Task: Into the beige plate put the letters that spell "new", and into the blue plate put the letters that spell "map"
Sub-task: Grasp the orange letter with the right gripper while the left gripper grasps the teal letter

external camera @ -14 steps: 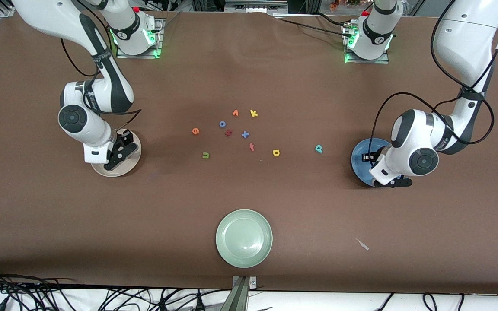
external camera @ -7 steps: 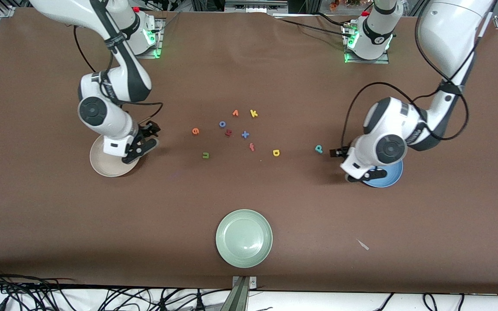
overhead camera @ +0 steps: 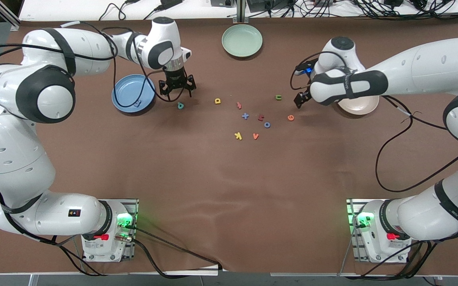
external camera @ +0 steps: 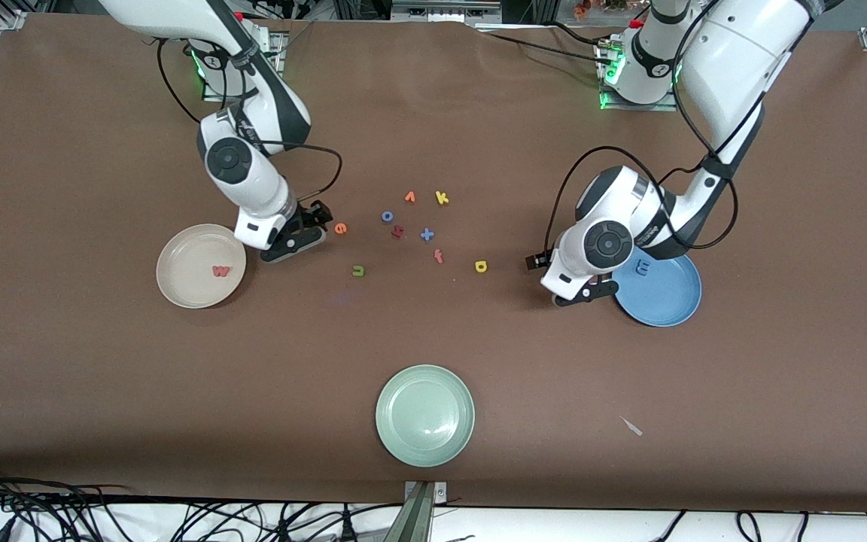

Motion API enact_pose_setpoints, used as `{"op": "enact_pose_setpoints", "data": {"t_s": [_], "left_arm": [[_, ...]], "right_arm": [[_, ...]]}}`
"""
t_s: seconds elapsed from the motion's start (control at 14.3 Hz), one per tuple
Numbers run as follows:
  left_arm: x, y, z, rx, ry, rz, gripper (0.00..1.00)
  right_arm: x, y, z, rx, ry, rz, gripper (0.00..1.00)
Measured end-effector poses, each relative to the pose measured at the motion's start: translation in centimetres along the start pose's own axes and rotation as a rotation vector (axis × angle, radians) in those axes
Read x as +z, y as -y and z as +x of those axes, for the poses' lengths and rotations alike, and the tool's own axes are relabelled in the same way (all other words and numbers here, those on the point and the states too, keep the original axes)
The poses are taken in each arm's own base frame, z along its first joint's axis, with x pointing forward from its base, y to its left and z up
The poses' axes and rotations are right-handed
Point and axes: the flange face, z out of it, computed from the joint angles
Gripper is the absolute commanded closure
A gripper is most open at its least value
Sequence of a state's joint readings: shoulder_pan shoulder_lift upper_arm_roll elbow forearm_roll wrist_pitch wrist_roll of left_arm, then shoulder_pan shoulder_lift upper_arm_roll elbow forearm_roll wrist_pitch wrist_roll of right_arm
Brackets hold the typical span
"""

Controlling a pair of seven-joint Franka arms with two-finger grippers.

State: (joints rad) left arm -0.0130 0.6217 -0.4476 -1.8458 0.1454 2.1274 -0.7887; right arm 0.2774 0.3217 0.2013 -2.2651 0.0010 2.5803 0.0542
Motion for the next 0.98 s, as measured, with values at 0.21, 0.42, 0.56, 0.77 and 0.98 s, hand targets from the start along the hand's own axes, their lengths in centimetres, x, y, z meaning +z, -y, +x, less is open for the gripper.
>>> {"op": "enact_pose_setpoints", "data": {"t_s": [0.21,0.42,0.56,0.77,0.98], "left_arm": [[1.3,0.2,0.2,0.009,-0.008,0.008,0.25],[1.6,0.5,0.7,0.034,-0.050,0.035,0.27],[2.0,0.5,0.8,0.034,-0.047,0.033,0.40],[2.6,0.6,0.5,0.036,-0.038,0.039,0.44],[2.9,0.6,0.3,0.038,-0.035,0.040,0.63]], "right_arm": [[1.1,3.8,-0.4,0.040,0.000,0.005,0.00],[2.4,5.1,-0.8,0.044,0.014,0.007,0.01],[3.1,5.1,-1.0,0.042,0.023,0.007,0.03],[3.8,5.0,-1.1,0.035,0.034,0.003,0.18],[4.2,5.0,-1.2,0.023,0.040,-0.003,0.25]]}}
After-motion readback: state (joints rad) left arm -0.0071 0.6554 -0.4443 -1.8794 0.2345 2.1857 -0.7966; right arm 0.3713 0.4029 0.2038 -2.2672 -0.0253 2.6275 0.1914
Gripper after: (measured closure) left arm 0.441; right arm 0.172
